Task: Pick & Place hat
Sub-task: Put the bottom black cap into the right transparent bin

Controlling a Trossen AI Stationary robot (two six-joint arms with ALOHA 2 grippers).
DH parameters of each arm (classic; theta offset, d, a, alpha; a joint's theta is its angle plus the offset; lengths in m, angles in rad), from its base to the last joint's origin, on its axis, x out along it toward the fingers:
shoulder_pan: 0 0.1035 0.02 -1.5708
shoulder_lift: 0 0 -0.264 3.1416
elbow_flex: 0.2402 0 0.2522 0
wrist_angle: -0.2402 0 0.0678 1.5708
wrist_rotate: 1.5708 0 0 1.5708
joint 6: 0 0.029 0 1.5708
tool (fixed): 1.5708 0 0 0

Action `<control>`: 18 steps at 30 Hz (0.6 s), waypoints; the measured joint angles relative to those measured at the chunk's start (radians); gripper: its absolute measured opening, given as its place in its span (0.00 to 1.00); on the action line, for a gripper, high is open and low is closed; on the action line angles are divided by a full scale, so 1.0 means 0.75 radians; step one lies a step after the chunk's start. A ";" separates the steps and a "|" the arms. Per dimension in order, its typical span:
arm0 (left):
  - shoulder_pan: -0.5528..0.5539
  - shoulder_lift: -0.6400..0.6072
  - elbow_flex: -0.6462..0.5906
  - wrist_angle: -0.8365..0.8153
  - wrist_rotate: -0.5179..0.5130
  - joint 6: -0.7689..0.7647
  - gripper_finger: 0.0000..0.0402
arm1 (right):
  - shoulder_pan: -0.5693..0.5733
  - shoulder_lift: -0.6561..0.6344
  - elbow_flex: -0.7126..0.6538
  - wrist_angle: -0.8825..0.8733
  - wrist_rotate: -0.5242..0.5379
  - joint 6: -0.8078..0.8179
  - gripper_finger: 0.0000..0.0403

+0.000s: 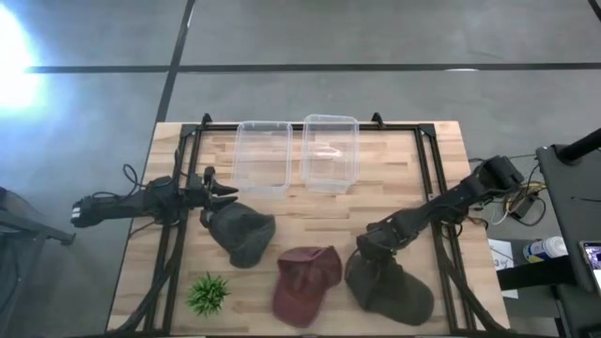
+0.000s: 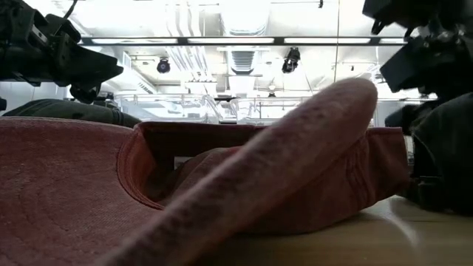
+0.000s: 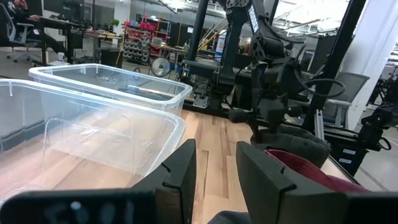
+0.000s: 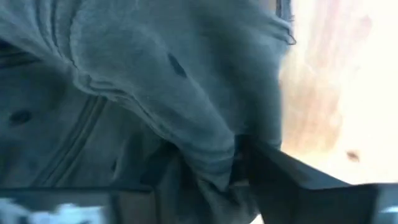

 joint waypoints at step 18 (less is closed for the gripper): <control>0.000 0.000 0.000 0.000 0.000 0.000 0.27 | -0.083 -0.607 0.015 -0.187 0.255 0.363 0.03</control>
